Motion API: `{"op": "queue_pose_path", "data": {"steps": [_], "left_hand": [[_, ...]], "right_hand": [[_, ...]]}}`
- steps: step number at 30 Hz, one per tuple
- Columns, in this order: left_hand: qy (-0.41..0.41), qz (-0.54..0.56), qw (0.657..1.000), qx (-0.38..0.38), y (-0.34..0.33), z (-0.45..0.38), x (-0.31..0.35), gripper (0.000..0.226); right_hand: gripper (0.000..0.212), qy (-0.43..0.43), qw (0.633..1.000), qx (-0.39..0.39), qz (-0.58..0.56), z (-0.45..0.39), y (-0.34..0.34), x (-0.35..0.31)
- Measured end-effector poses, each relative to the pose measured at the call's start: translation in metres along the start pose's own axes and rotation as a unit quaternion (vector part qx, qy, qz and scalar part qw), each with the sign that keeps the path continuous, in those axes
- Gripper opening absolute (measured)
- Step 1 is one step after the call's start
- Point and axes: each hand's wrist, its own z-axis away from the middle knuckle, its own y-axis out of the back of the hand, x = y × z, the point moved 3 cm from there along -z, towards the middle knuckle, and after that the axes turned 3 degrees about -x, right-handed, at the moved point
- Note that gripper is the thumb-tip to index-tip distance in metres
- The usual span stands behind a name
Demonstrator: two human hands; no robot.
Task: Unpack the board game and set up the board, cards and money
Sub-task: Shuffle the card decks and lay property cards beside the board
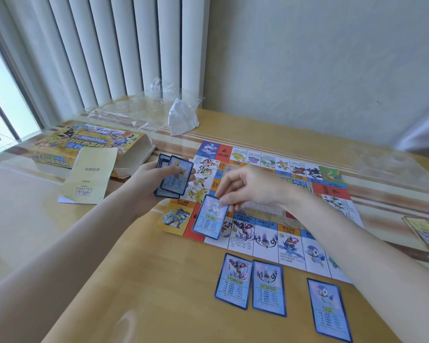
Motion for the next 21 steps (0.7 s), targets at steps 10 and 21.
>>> {"op": "queue_pose_path", "data": {"steps": [10, 21], "left_hand": [[0.018, 0.007, 0.999, -0.031, -0.003, 0.007, -0.005, 0.027], [0.037, -0.065, 0.995, -0.062, -0.005, 0.018, -0.008, 0.029]], "right_hand": [[0.013, 0.002, 1.0, -0.014, -0.004, 0.005, -0.003, -0.005], [0.009, 0.011, 0.999, -0.022, -0.035, 0.009, -0.003, -0.019]]}}
